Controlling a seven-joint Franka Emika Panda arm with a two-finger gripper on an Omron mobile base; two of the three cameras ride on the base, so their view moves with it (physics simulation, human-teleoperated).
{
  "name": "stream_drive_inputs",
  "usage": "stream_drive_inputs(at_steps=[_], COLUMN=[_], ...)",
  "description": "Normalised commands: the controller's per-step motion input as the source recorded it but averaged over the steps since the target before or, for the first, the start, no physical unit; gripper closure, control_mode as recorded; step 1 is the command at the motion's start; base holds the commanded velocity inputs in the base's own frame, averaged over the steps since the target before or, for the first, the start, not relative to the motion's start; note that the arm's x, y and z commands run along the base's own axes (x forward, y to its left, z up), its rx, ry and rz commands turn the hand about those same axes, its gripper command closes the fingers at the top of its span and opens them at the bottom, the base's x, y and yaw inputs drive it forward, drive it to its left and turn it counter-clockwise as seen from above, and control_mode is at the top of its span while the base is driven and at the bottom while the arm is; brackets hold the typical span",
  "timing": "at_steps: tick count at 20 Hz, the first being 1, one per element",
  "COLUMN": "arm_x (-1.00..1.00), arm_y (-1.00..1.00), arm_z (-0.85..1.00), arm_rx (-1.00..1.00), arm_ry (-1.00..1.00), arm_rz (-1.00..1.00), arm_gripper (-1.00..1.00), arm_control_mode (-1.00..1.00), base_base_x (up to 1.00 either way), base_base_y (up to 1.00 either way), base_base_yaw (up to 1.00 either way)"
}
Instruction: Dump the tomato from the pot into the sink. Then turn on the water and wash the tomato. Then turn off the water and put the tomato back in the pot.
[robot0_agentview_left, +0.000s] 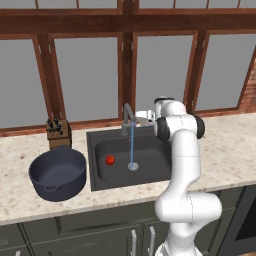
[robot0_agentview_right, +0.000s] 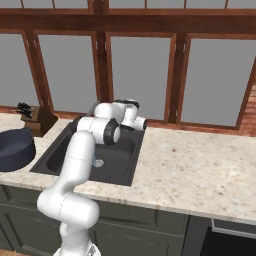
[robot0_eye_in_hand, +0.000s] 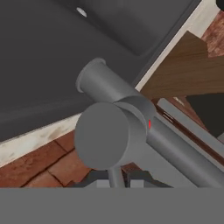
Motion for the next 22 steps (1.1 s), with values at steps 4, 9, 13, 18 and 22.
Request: stream_drive_inputs(at_steps=[4,9,13,18,22], arm_x=[0.07,0.09,0.14,0.06,0.0], arm_y=[1.0,1.0,0.94,0.54,0.03], arm_z=[0.2,0.36,0.39,0.41,0.67], arm_rx=[0.04,0.02,0.01,0.0,-0.04], arm_ry=[-0.03,-0.12,-0.17,-0.14,-0.1], arm_rz=[0.12,0.1,0.09,0.02,0.0], arm_gripper=[1.0,1.0,1.0,-1.0,-1.0], arm_control_mode=[-1.0,-1.0,-1.0,-1.0,-1.0], base_base_x=[0.0,0.0,0.0,0.0,0.0], base_base_y=[0.0,0.0,0.0,0.0,0.0], base_base_yaw=[0.0,0.0,0.0,0.0,0.0])
